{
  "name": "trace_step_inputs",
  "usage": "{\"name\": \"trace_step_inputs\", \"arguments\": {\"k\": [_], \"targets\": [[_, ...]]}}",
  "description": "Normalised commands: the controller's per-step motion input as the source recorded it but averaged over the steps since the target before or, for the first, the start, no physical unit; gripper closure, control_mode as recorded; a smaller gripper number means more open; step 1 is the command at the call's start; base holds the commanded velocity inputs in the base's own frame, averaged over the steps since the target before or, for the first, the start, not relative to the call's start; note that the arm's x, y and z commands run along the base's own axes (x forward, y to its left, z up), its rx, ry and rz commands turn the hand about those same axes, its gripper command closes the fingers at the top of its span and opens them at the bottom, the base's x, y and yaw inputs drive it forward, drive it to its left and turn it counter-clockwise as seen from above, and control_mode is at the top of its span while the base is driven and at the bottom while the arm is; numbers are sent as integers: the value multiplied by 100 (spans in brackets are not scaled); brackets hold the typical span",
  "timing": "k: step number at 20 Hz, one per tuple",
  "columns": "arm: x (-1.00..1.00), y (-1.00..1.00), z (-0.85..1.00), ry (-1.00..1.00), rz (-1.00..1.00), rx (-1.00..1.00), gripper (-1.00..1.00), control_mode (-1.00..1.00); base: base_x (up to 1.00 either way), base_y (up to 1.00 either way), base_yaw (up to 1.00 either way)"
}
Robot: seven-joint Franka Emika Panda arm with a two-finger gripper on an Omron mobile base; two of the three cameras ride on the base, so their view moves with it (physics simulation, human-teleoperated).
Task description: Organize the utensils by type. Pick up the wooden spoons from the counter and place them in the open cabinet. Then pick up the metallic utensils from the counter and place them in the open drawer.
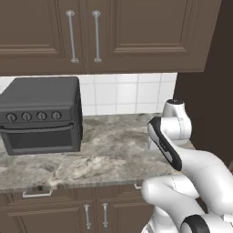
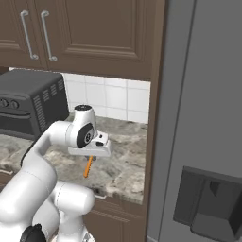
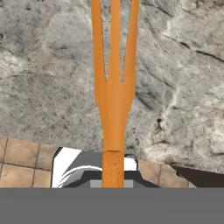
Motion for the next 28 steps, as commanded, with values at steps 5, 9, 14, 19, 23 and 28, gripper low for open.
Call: {"name": "trace_step_inputs", "arguments": {"k": [5,9,14,19,23,28], "targets": [[0,0,0,0,0,0,100,100,-92,-1,-11],[0,0,0,0,0,0,100,100,-84,8,-53],[0,0,0,0,0,0,100,100,-46,21,-89],[0,0,0,0,0,0,100,100,-6,14,-100],[0,0,0,0,0,0,100,100,0,11,-100],[0,0,0,0,0,0,100,100,0,11,-100]]}}
